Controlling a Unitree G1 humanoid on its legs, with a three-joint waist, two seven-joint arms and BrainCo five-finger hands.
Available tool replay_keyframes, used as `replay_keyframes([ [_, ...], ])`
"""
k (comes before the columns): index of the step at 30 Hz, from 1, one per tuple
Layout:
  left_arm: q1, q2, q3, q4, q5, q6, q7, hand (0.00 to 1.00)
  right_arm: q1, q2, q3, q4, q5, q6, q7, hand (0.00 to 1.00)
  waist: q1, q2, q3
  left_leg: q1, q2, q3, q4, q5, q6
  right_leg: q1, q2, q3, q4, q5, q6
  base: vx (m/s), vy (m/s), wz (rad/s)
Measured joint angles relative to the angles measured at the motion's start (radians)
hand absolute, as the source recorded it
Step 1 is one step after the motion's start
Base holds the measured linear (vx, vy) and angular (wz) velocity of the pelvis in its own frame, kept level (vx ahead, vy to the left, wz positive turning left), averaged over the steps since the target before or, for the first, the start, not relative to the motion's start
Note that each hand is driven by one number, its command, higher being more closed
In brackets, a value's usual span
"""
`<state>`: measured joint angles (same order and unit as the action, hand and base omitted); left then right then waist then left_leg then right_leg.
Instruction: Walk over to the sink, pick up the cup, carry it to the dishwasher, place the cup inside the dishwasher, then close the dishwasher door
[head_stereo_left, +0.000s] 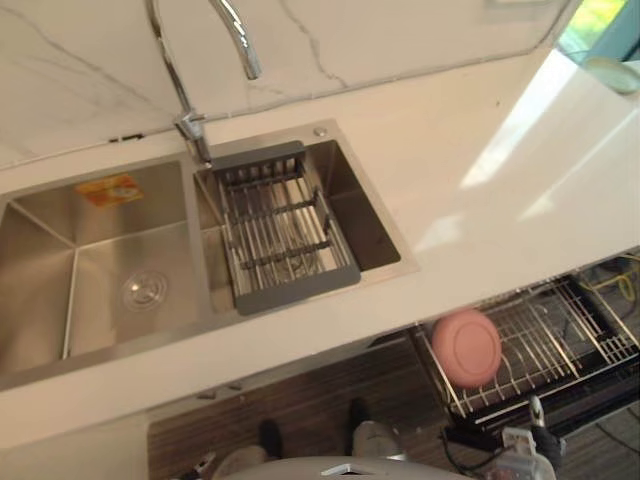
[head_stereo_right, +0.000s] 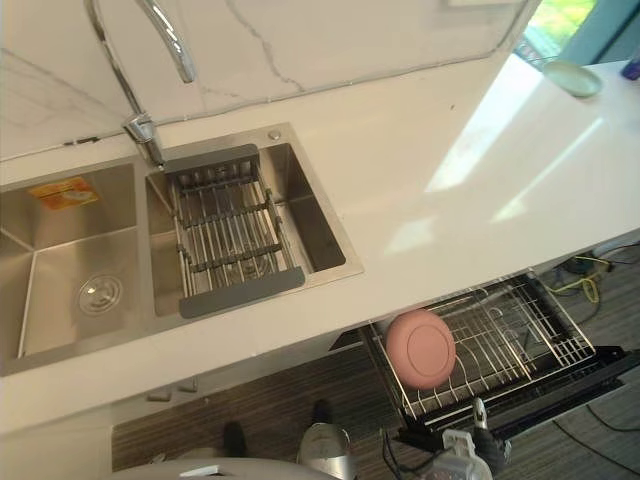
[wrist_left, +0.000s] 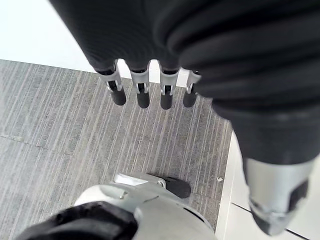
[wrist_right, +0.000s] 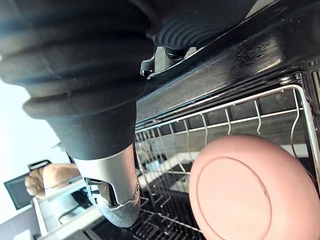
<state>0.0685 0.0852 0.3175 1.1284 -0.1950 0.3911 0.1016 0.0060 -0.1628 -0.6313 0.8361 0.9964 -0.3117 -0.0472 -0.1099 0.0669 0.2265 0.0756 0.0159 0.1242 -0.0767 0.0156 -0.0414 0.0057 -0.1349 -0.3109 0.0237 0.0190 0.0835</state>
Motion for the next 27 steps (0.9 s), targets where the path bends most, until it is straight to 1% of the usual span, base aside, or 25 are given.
replay_keyframes([
  [1, 0.000, -0.006, -0.007, 0.000, -0.001, 0.000, 0.000, 0.00, -0.030, -0.006, 0.002, -0.001, 0.003, -0.012, 0.001, 0.00, 0.001, 0.014, 0.008, -0.015, 0.000, -0.014, 0.004, 0.005, -0.006, -0.007, 0.000, -0.008, 0.000, 0.001, -0.001, -0.12, -0.023, 0.26],
  [3, 0.002, -0.010, -0.016, 0.000, -0.011, 0.000, 0.000, 0.00, -0.070, -0.013, 0.002, -0.005, 0.028, -0.015, 0.005, 0.00, 0.003, 0.031, 0.021, -0.031, 0.004, -0.034, 0.005, 0.012, -0.015, -0.008, 0.001, -0.030, 0.000, 0.001, -0.002, -0.12, -0.034, 0.31],
  [4, 0.005, -0.011, -0.019, 0.000, -0.021, 0.000, -0.001, 0.00, -0.083, -0.018, 0.002, -0.006, 0.031, -0.015, 0.009, 0.00, 0.005, 0.038, 0.025, -0.038, 0.005, -0.046, 0.005, 0.015, -0.020, -0.008, 0.002, -0.039, 0.000, 0.000, -0.004, -0.08, -0.044, 0.37],
  [6, 0.017, -0.017, -0.051, -0.010, -0.039, -0.004, -0.013, 0.00, -0.101, -0.031, 0.001, -0.045, 0.061, -0.011, 0.018, 0.00, 0.022, 0.064, 0.036, -0.062, 0.008, -0.075, 0.006, 0.022, -0.030, -0.017, 0.003, -0.072, 0.004, -0.002, -0.008, -0.05, -0.043, 0.40],
  [7, 0.023, -0.018, -0.056, -0.014, -0.041, -0.007, -0.020, 0.00, -0.108, -0.039, 0.001, -0.045, 0.062, -0.010, 0.021, 0.00, 0.025, 0.070, 0.038, -0.070, 0.010, -0.081, 0.006, 0.027, -0.034, -0.023, 0.002, -0.080, 0.008, -0.004, -0.011, -0.04, -0.040, 0.41],
  [9, 0.034, -0.019, -0.067, -0.019, -0.070, -0.020, -0.040, 0.00, -0.159, -0.066, 0.000, -0.046, 0.062, -0.006, 0.027, 0.00, 0.029, 0.094, 0.053, -0.104, 0.012, -0.114, 0.005, 0.049, -0.040, -0.051, 0.000, -0.111, 0.036, -0.016, -0.018, -0.02, -0.045, 0.43],
  [10, 0.036, -0.019, -0.074, -0.020, -0.080, -0.023, -0.044, 0.00, -0.171, -0.072, 0.000, -0.046, 0.062, -0.007, 0.027, 0.00, 0.030, 0.099, 0.057, -0.112, 0.013, -0.125, 0.005, 0.056, -0.037, -0.058, -0.001, -0.119, 0.046, -0.021, -0.021, -0.01, -0.063, 0.45],
  [12, 0.037, -0.021, -0.086, -0.032, -0.112, -0.044, -0.051, 0.00, -0.215, -0.094, 0.000, -0.061, 0.062, -0.003, 0.027, 0.00, 0.038, 0.113, 0.072, -0.147, 0.012, -0.155, 0.003, 0.095, -0.036, -0.102, -0.020, -0.156, 0.113, -0.050, -0.022, -0.01, -0.062, 0.52],
  [13, 0.038, -0.021, -0.086, -0.042, -0.119, -0.047, -0.053, 0.00, -0.226, -0.096, 0.000, -0.069, 0.064, -0.001, 0.027, 0.00, 0.042, 0.115, 0.077, -0.151, 0.012, -0.158, 0.002, 0.101, -0.044, -0.115, -0.027, -0.166, 0.135, -0.059, -0.024, -0.02, -0.049, 0.55],
  [14, 0.038, -0.021, -0.087, -0.058, -0.128, -0.069, -0.064, 0.00, -0.253, -0.111, 0.000, -0.074, 0.069, 0.003, 0.028, 0.00, 0.050, 0.116, 0.086, -0.172, 0.006, -0.162, 0.002, 0.128, -0.057, -0.141, -0.042, -0.179, 0.172, -0.074, -0.033, -0.06, -0.039, 0.54],
  [15, 0.038, -0.022, -0.087, -0.066, -0.135, -0.090, -0.070, 0.00, -0.273, -0.123, -0.020, -0.069, 0.102, 0.002, 0.031, 0.00, 0.052, 0.121, 0.093, -0.194, -0.001, -0.164, 0.002, 0.154, -0.067, -0.160, -0.059, -0.197, 0.199, -0.093, -0.029, -0.09, -0.041, 0.54],
  [16, 0.043, -0.022, -0.087, -0.070, -0.137, -0.099, -0.073, 0.00, -0.272, -0.123, -0.020, -0.070, 0.109, -0.001, 0.042, 0.00, 0.052, 0.121, 0.095, -0.203, -0.006, -0.162, 0.001, 0.167, -0.068, -0.172, -0.068, -0.201, 0.211, -0.101, -0.031, -0.12, -0.024, 0.36],
  [17, 0.054, -0.023, -0.087, -0.079, -0.141, -0.116, -0.078, 0.00, -0.277, -0.124, -0.014, -0.076, 0.111, -0.003, 0.066, 0.00, 0.052, 0.124, 0.099, -0.215, -0.010, -0.154, 0.001, 0.183, -0.082, -0.188, -0.075, -0.202, 0.227, -0.109, -0.034, -0.10, -0.021, 0.13],
  [18, 0.058, -0.024, -0.087, -0.079, -0.144, -0.121, -0.085, 0.00, -0.280, -0.126, -0.013, -0.076, 0.114, -0.003, 0.070, 0.00, 0.052, 0.127, 0.105, -0.215, -0.011, -0.152, 0.001, 0.193, -0.075, -0.188, -0.075, -0.202, 0.230, -0.110, -0.033, -0.12, -0.032, 0.04],
  [19, 0.068, -0.029, -0.087, -0.079, -0.148, -0.138, -0.102, 0.00, -0.280, -0.131, -0.005, -0.086, 0.115, 0.002, 0.084, 0.00, 0.052, 0.138, 0.110, -0.215, -0.012, -0.146, 0.004, 0.201, -0.066, -0.187, -0.073, -0.201, 0.234, -0.115, -0.040, -0.13, -0.028, -0.02],
  [21, 0.074, -0.033, -0.087, -0.083, -0.148, -0.162, -0.118, 0.00, -0.278, -0.130, 0.004, -0.114, 0.114, 0.010, 0.090, 0.00, 0.052, 0.149, 0.115, -0.216, -0.004, -0.139, 0.006, 0.200, -0.066, -0.190, -0.067, -0.200, 0.238, -0.116, -0.041, -0.16, -0.018, -0.07],
  [22, 0.078, -0.038, -0.089, -0.087, -0.147, -0.182, -0.127, 0.00, -0.277, -0.136, 0.026, -0.130, 0.107, 0.012, 0.101, 0.00, 0.053, 0.164, 0.113, -0.224, 0.007, -0.118, 0.014, 0.172, -0.063, -0.202, -0.055, -0.196, 0.245, -0.115, -0.041, -0.16, -0.011, -0.09],
  [23, 0.078, -0.039, -0.092, -0.088, -0.146, -0.192, -0.129, 0.00, -0.275, -0.141, 0.036, -0.139, 0.106, 0.013, 0.106, 0.00, 0.052, 0.179, 0.112, -0.232, 0.018, -0.111, 0.025, 0.135, -0.040, -0.203, -0.045, -0.197, 0.248, -0.115, -0.041, -0.21, -0.013, -0.10],
  [24, 0.075, -0.042, -0.098, -0.092, -0.144, -0.211, -0.129, 0.00, -0.268, -0.143, 0.048, -0.156, 0.103, 0.014, 0.115, 0.00, 0.058, 0.179, 0.114, -0.245, 0.025, -0.094, 0.035, 0.089, -0.034, -0.204, -0.039, -0.193, 0.246, -0.114, -0.039, -0.15, -0.024, -0.01],
  [25, 0.076, -0.045, -0.103, -0.096, -0.142, -0.221, -0.129, 0.00, -0.267, -0.145, 0.050, -0.158, 0.101, 0.013, 0.120, 0.00, 0.058, 0.180, 0.112, -0.247, 0.027, -0.090, 0.032, 0.071, -0.052, -0.202, -0.035, -0.190, 0.236, -0.111, -0.035, -0.18, -0.022, 0.14],
  [26, 0.070, -0.051, -0.129, -0.098, -0.122, -0.245, -0.131, 0.00, -0.265, -0.152, 0.050, -0.160, 0.101, 0.010, 0.136, 0.00, 0.057, 0.179, 0.113, -0.244, 0.027, -0.063, 0.011, 0.020, -0.083, -0.202, -0.040, -0.180, 0.203, -0.109, -0.031, -0.11, 0.003, 0.21],
  [27, 0.069, -0.053, -0.135, -0.099, -0.116, -0.249, -0.131, 0.00, -0.265, -0.154, 0.050, -0.160, 0.101, 0.009, 0.140, 0.00, 0.057, 0.170, 0.118, -0.239, 0.026, -0.046, 0.013, 0.003, -0.076, -0.202, -0.041, -0.175, 0.191, -0.108, -0.031, -0.08, 0.030, 0.18],
])
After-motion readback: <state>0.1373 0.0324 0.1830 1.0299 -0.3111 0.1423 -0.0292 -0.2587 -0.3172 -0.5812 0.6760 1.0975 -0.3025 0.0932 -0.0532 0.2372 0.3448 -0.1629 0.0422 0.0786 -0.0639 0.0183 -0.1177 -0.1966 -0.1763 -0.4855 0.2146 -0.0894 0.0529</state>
